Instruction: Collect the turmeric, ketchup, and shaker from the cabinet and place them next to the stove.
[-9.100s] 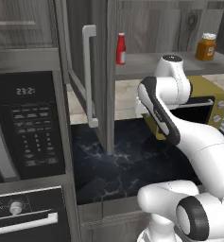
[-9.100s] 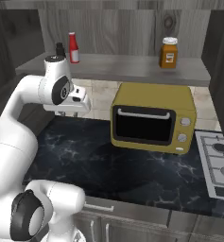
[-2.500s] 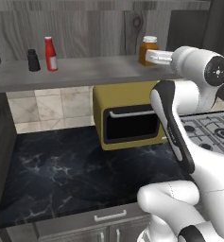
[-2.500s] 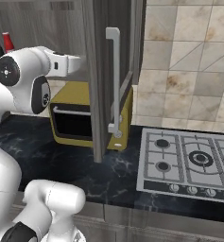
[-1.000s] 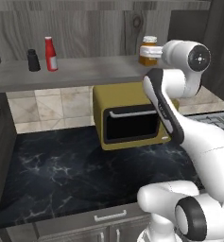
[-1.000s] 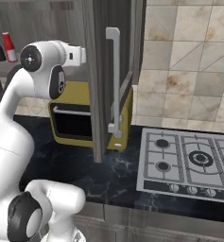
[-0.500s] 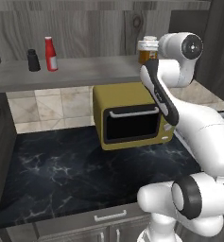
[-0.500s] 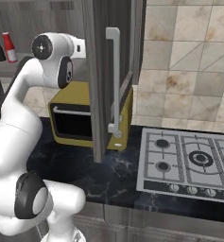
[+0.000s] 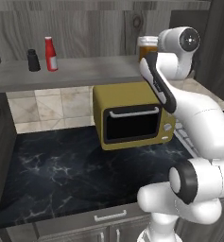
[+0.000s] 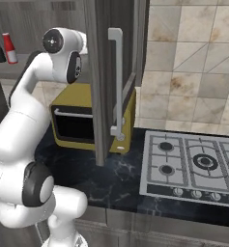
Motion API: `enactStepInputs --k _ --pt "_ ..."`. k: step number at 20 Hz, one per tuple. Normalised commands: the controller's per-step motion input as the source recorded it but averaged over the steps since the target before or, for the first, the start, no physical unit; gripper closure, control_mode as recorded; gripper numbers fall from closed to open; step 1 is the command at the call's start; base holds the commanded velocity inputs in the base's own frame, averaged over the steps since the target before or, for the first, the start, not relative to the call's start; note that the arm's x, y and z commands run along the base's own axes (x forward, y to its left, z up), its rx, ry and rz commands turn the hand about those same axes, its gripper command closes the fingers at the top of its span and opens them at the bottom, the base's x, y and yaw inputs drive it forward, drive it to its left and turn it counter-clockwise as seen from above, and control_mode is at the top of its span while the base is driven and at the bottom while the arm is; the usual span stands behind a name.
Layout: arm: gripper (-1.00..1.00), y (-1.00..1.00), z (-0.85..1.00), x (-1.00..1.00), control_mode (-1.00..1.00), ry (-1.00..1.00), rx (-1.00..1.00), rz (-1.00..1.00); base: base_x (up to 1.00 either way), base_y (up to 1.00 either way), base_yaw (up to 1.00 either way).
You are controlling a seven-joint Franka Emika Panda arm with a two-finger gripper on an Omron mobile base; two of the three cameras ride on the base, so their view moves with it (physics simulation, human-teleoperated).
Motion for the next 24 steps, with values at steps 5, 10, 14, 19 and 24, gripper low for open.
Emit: enactStepInputs --k 5,10,14,19,24 --pt "-1.0 0.0 0.0 0.29 -1.0 0.0 -0.01 0.0 0.0 0.0 0.0" --pt "-1.0 -0.02 0.01 0.16 -1.0 0.0 -0.01 0.0 0.0 0.0 0.0" --pt "-1.0 -0.07 0.0 0.03 -1.0 0.0 0.0 0.0 0.0 0.0 0.0" --pt "-1.0 -0.02 0.0 0.18 -1.0 0.02 0.0 0.0 0.0 0.0 0.0" --pt "-1.0 0.0 0.0 0.34 -1.0 0.04 0.0 0.0 0.0 0.0 0.0"
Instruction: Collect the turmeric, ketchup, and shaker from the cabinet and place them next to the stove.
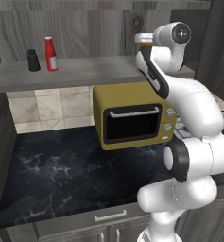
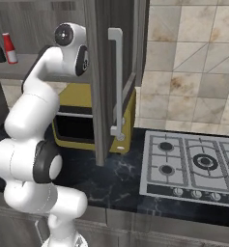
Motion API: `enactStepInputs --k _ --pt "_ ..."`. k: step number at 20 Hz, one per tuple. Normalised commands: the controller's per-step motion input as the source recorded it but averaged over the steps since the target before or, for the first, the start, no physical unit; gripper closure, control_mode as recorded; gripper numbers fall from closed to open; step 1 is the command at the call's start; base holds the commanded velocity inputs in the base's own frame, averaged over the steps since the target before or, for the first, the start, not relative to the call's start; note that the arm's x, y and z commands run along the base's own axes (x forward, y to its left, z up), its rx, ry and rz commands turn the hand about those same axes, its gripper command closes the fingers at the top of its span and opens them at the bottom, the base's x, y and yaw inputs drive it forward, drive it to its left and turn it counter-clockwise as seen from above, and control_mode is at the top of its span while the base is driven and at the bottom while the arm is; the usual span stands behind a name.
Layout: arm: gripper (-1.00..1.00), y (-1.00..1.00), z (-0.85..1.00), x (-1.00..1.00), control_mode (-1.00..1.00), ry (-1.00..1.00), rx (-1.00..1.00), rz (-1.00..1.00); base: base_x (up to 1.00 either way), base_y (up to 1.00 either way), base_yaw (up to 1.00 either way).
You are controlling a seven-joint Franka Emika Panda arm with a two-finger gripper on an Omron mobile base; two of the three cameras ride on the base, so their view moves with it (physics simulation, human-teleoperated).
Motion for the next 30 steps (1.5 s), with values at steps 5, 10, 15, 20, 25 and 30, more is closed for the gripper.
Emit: enactStepInputs --k 5,10,15,20,25,30 --pt "-1.0 0.0 0.0 0.17 -1.0 0.01 0.0 0.0 0.0 0.0 0.0" --pt "-1.0 0.0 0.0 0.19 -1.0 0.02 0.0 0.0 0.0 0.0 0.0" --pt "-1.0 -0.05 0.0 0.17 -1.0 0.01 0.0 0.0 0.0 0.0 0.0" --pt "-1.0 -0.07 0.0 0.09 -1.0 0.0 0.0 0.0 0.0 0.0 0.0" --pt "-1.0 -0.02 -0.02 0.11 -1.0 0.02 0.0 0.0 0.0 0.0 0.0" --pt "-1.0 0.0 -0.11 0.08 -1.0 0.03 0.0 0.0 0.0 0.0 0.0"
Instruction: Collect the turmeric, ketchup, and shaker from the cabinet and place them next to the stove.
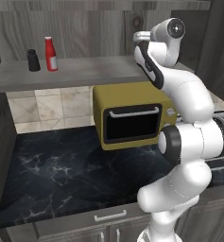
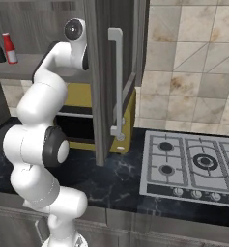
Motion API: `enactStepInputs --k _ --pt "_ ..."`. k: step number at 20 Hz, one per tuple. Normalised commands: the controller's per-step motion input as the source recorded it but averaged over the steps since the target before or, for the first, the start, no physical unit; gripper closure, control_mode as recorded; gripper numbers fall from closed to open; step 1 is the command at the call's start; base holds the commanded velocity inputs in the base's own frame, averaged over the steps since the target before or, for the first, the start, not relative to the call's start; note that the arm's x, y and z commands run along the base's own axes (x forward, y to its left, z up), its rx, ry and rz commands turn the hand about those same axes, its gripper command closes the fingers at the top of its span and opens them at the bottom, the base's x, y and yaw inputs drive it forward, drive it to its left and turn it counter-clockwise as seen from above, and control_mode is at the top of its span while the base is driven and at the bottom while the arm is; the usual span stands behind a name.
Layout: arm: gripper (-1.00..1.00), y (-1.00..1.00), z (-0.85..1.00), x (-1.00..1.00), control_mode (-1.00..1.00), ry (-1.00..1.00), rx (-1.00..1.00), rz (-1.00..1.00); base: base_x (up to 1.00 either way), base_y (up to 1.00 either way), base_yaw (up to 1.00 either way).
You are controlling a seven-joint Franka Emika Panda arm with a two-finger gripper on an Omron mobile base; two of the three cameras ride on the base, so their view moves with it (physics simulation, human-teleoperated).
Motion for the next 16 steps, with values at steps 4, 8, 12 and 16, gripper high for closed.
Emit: enactStepInputs --k 4,8,12,16 --pt "-1.0 0.0 -0.07 0.02 -1.0 0.01 0.0 0.0 0.0 0.0 0.0" --pt "1.0 0.0 0.0 0.03 -1.0 0.02 0.0 0.0 0.0 0.0 0.0" --pt "1.0 0.0 0.0 0.0 -1.0 0.01 0.0 0.0 0.0 0.0 0.0" --pt "1.0 0.0 0.0 0.0 -1.0 0.0 0.0 0.0 0.0 0.0 0.0"
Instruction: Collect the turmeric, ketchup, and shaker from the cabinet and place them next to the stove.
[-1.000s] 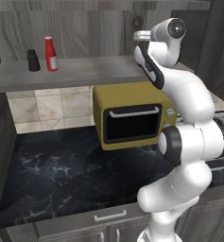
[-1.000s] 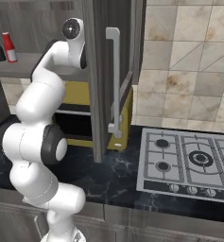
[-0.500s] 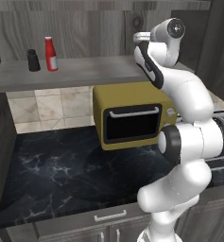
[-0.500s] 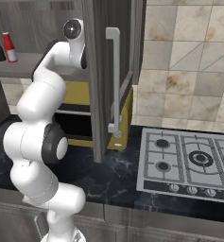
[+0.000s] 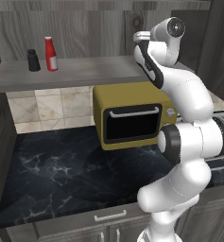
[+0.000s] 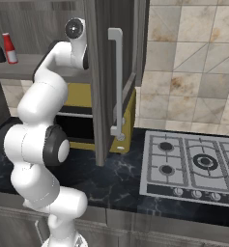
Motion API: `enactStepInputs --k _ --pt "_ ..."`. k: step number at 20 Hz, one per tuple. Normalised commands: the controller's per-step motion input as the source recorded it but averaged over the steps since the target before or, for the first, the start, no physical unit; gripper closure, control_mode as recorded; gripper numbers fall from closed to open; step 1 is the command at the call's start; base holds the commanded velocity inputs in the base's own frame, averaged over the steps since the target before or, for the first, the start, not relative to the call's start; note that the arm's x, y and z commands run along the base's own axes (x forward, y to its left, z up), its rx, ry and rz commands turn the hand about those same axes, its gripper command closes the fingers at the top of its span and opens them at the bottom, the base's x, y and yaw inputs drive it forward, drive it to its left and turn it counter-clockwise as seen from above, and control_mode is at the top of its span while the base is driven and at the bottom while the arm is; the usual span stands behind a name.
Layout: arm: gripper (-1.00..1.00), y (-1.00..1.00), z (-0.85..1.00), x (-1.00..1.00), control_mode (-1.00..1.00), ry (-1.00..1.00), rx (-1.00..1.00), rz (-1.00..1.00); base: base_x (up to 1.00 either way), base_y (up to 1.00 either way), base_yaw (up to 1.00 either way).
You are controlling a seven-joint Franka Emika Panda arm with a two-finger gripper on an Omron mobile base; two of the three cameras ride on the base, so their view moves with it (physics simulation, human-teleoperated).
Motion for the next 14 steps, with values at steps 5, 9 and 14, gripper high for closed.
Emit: enactStepInputs --k 5,9,14 --pt "1.0 0.0 0.0 0.0 -1.0 0.0 0.0 0.0 0.0 0.0 0.0" --pt "1.0 0.0 0.0 0.0 -1.0 0.0 0.0 0.0 0.0 0.0 0.0" --pt "1.0 0.0 0.0 0.0 -1.0 0.0 0.0 0.0 0.0 0.0 0.0"
